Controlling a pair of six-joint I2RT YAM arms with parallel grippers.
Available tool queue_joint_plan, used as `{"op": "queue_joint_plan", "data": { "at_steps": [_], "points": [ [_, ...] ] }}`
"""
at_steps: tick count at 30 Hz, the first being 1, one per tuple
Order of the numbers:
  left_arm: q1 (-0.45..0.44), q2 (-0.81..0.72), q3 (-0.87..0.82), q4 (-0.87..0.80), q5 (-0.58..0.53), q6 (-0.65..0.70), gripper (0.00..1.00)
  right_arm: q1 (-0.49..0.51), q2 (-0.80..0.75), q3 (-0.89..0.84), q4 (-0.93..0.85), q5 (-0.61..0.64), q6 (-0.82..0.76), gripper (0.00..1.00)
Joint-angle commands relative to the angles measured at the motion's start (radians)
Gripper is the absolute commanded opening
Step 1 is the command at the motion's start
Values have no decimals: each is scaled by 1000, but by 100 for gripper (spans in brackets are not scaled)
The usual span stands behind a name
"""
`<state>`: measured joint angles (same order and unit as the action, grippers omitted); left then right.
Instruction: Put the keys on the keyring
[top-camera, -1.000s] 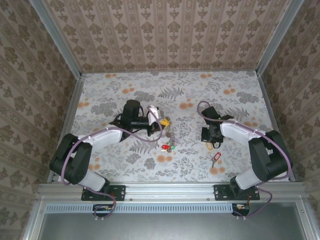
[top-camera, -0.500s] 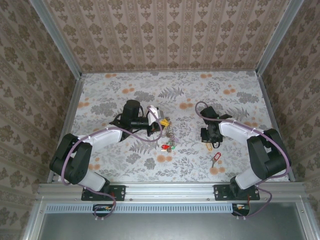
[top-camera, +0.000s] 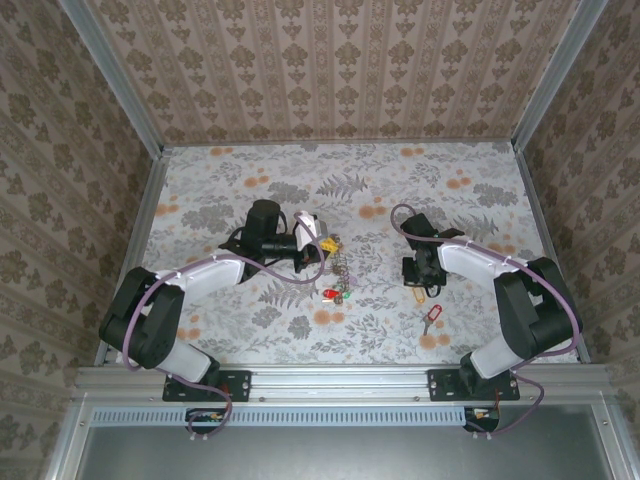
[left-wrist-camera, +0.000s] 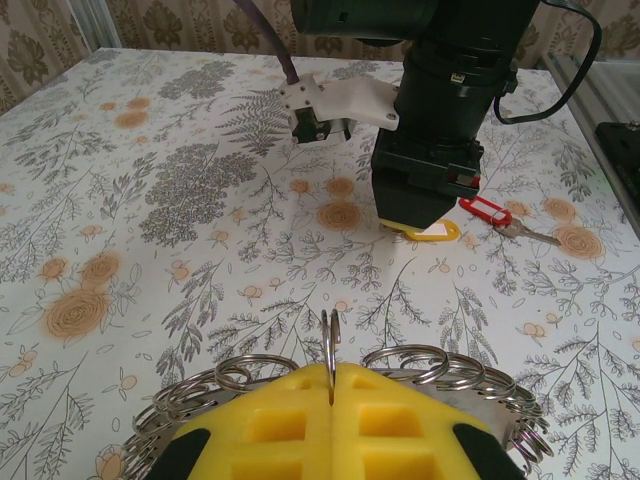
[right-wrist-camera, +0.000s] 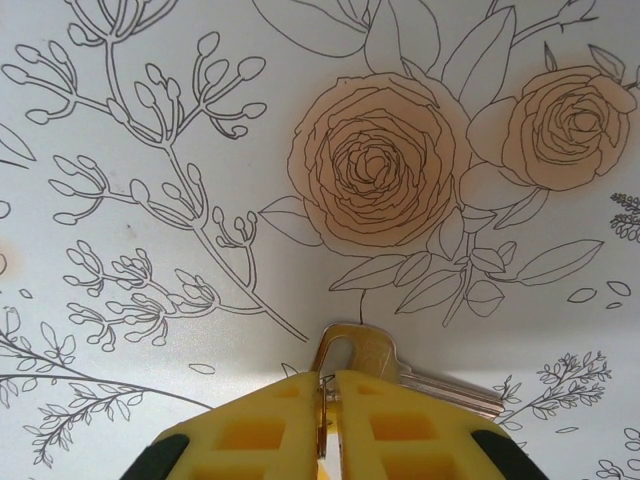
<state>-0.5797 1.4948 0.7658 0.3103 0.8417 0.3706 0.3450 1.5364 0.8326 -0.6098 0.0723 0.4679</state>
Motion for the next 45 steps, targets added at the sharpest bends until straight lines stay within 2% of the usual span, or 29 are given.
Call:
{"op": "queue_joint_plan", "data": {
  "at_steps": [1,16,21,22,27,28,29,31,33,35,41,45],
  "points": [
    [6,-22,16,-2,39,20,0,3,-26,17,-40,10,6,15],
    [6,-18,19,-6,42,22,0,4,-19,18,-45,-12,9,22],
    [6,-18,21,-7,43,22,0,4,-27,16,-25,-63,10,26],
    [6,-18,21,-7,45,22,0,2,-24,18,-25,-67,9,24],
    [6,-19,23,-10,43,22,0,3,12,30,-40,-56,5,0],
    [6,-19,22,-11,43,22,0,2,9,24,-32,-55,9,0],
    [6,-21,22,-14,44,22,0,0,5,21,-27,-63,12,1],
    [6,-23,21,-14,44,23,0,-1,3,19,-18,-97,13,13],
    [6,-20,20,-13,44,24,0,-7,-1,18,-8,-120,20,17],
    [6,-20,22,-14,45,24,0,-17,-18,6,14,-154,31,25],
    [5,-19,21,-12,48,24,0,-55,-40,-21,61,-256,52,35],
    [4,-19,21,-12,47,24,0,-57,-5,-19,67,-307,42,37]
  ]
}}
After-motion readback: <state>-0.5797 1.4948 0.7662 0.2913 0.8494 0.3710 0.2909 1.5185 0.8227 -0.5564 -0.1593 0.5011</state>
